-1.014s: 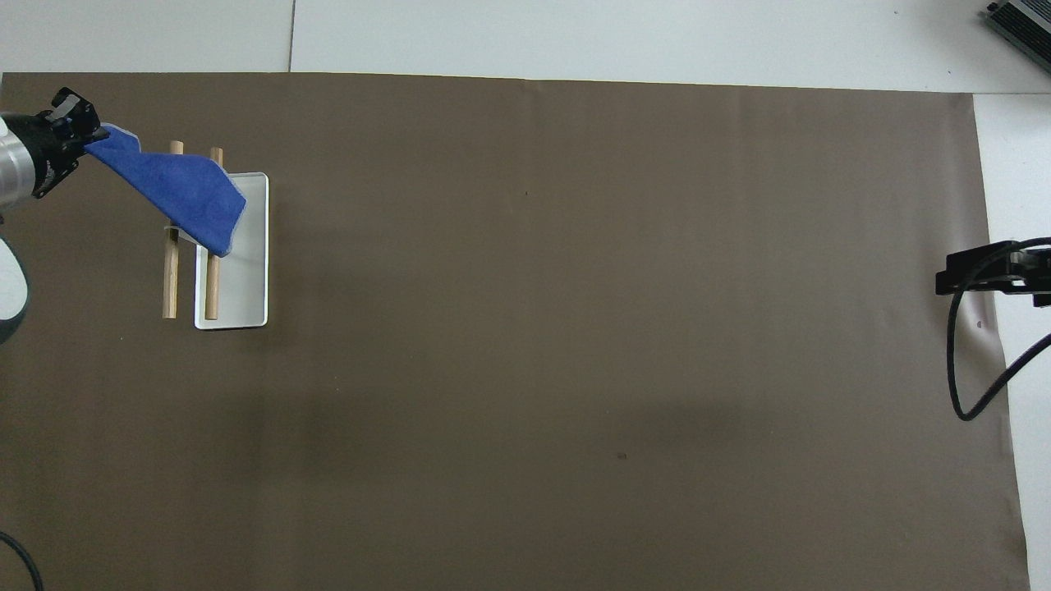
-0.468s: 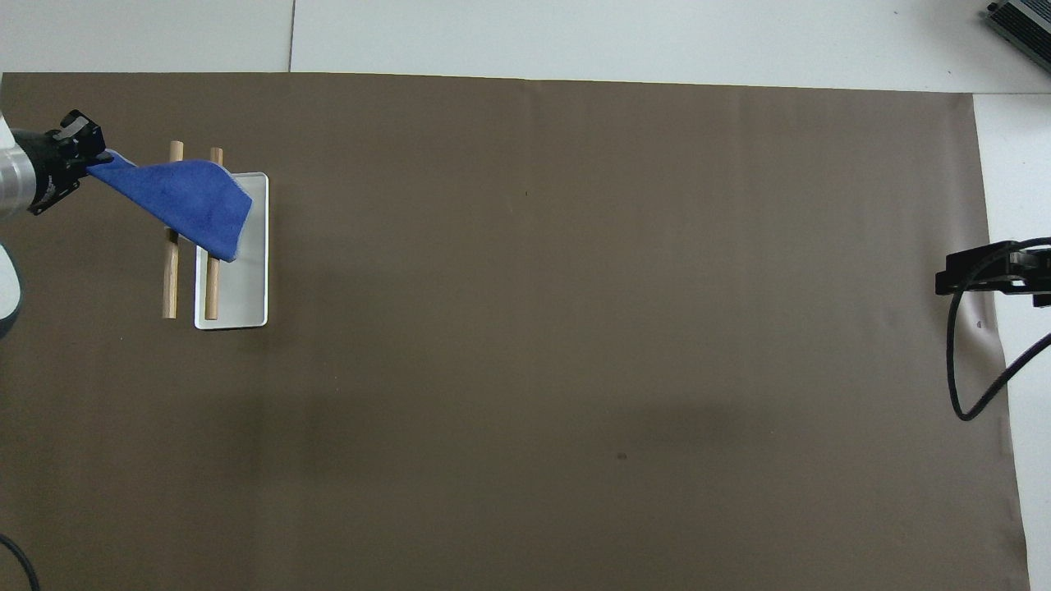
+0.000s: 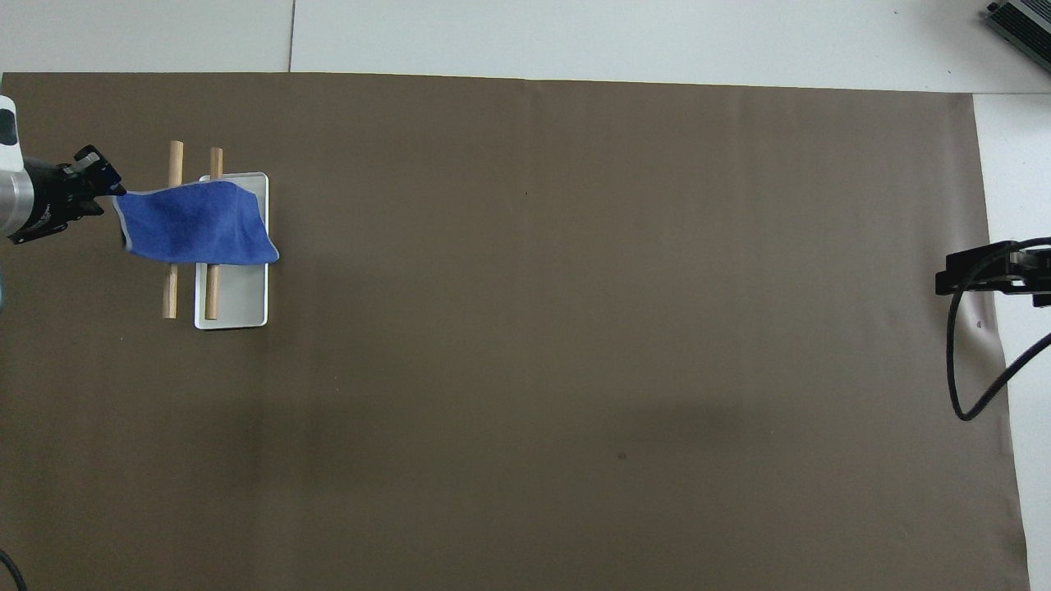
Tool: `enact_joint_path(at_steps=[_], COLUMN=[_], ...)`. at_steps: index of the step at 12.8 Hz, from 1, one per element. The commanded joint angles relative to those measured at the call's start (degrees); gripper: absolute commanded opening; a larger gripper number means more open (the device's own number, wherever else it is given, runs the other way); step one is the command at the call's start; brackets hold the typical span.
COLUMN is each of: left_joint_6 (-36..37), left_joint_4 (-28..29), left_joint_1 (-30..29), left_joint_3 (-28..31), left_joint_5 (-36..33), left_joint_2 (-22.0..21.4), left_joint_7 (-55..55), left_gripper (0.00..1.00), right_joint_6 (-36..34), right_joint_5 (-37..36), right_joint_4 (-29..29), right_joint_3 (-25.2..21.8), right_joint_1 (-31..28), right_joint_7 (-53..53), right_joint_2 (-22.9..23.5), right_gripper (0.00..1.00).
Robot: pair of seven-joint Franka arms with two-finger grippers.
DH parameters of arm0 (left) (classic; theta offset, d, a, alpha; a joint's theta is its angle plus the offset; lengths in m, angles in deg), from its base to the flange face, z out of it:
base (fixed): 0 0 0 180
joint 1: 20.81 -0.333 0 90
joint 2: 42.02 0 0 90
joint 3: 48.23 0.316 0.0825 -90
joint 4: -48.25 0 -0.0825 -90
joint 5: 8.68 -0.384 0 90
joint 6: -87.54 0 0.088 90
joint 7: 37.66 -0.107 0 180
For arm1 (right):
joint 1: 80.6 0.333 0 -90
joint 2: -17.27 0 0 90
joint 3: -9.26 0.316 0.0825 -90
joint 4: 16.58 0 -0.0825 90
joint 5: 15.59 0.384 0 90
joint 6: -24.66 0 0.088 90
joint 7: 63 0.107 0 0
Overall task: Right arm passes towel to left arm to hang
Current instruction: 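Drape the towel over the dowel crossbar with the left gripper, then open the left gripper and release the towel on the rack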
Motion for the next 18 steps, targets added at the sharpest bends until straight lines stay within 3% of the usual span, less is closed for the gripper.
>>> enact_joint_path(at_steps=[1, 8, 14, 18], left_joint_6=[3.51, 7.04, -1.13, -1.4], left_joint_4=[-0.5, 1.33, 10.12, 8.91], left_joint_1=[-0.29, -0.12, 0.06, 0.06], left_joint_3=[0.0, 0.53, 0.44, 0.44], left_joint_5=[0.46, 0.37, 0.46, 1.15], left_joint_2=[-0.9, -2.3, -5.21, -4.69], left_joint_7=[-3.02, -7.77, -7.5, -6.54], left_gripper=[0.44, 0.43, 0.43, 0.45], right_joint_6=[0.89, 0.89, 0.89, 0.89], right_joint_5=[1.12, 1.12, 1.12, 1.12], right_joint_4=[1.69, 1.69, 1.69, 1.69], right_joint_3=[0.23, 0.23, 0.23, 0.23], right_joint_1=[-0.51, -0.51, -0.51, -0.51], right_joint_7=[0.29, 0.29, 0.29, 0.29], right_joint_2=[-1.33, -1.33, -1.33, -1.33], right_gripper=[1.0, 1.0, 1.0, 1.0])
